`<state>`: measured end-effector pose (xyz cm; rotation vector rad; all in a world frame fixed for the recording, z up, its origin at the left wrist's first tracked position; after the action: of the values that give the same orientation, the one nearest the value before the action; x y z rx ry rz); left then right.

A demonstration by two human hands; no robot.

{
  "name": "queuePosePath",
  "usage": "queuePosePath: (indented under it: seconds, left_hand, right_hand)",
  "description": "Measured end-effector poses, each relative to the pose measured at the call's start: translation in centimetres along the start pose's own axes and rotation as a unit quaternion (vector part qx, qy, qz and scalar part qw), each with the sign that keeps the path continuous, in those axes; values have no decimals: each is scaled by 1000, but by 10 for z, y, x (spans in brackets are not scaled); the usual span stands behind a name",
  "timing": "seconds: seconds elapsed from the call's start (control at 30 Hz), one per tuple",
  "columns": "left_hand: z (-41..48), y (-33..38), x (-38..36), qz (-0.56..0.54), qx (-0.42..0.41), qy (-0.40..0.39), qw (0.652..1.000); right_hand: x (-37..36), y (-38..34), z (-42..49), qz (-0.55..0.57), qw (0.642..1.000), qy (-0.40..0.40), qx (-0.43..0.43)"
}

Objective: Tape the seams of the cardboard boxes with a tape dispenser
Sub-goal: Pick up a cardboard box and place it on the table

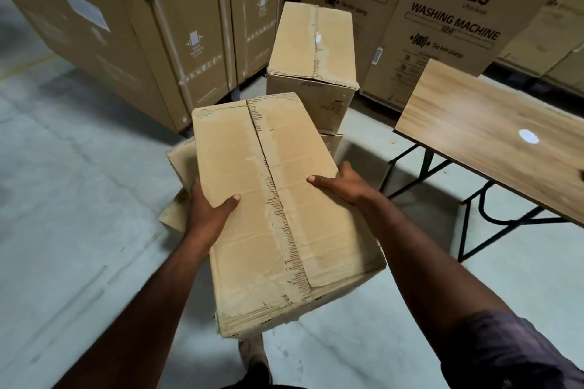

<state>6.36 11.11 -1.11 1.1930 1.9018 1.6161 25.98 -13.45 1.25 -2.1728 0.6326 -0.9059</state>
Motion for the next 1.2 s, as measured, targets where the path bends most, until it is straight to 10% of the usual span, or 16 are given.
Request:
queuePosePath:
  seconds: [0.7,1.2]
  left_hand:
    - [-188,54,-189,65,-75,-128,987]
    - [-163,113,-384,105,-121,-246,956]
  right_hand:
    - [157,188,-227,167,978,85,93]
    - [303,275,-255,239,948,188,91]
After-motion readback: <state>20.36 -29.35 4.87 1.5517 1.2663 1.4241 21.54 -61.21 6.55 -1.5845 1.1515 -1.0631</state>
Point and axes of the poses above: each hand's wrist, its own z-axis towards the middle knuckle, its own x-axis out of the back of the hand, y = z × x, the point moved 4 cm from there along z, towards the middle knuckle, and after that the axes turned 6 degrees about -y, right-handed, at the moved point
